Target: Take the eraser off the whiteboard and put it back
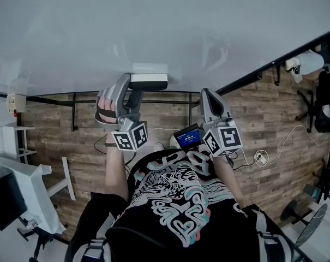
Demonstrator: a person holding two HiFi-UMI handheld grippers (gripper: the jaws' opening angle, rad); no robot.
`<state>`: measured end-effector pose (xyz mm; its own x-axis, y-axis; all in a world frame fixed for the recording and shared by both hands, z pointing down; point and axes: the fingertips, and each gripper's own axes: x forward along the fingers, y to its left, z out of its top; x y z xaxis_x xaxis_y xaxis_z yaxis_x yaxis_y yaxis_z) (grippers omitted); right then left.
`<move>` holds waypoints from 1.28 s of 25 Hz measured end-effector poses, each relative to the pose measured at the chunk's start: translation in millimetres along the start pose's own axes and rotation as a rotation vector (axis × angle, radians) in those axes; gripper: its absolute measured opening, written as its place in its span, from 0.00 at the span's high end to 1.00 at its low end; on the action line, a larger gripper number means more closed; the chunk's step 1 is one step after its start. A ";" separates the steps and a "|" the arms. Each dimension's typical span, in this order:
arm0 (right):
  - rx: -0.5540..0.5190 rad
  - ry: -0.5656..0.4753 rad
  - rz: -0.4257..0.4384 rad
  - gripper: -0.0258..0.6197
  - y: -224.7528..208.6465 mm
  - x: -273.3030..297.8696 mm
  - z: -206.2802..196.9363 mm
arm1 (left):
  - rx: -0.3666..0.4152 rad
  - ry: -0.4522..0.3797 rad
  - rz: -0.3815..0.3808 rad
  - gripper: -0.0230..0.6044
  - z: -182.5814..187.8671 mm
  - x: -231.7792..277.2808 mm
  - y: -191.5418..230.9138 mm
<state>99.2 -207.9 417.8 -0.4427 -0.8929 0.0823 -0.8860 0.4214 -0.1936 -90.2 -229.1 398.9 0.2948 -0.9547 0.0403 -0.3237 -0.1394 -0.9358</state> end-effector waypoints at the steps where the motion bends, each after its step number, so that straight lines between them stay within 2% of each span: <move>1: 0.000 0.001 0.001 0.91 0.4 0.8 -0.4 | -0.001 0.002 0.000 0.47 -0.6 0.6 -0.2; 15: -0.005 0.012 0.019 0.91 3.0 6.3 -0.5 | -0.033 0.018 0.029 0.47 -2.0 2.8 -0.9; 20: -0.031 0.008 0.039 0.91 8.9 5.0 0.6 | -0.054 0.034 0.013 0.48 -2.5 3.8 -1.7; 22: -0.122 0.001 0.091 0.91 25.9 4.8 6.4 | -0.062 0.044 0.005 0.47 -2.0 4.4 -1.7; 26: -0.322 0.014 0.287 0.91 85.0 11.7 15.8 | -0.069 0.054 0.001 0.47 -1.8 3.9 -0.7; 32: -0.354 0.022 0.425 0.91 132.7 24.4 10.7 | -0.074 0.064 -0.002 0.47 -1.2 3.8 -0.7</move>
<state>-27.7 -175.6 383.6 -0.7710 -0.6304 0.0899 -0.6191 0.7751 0.1257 -90.0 -232.9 400.1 0.2383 -0.9689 0.0667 -0.3896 -0.1583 -0.9073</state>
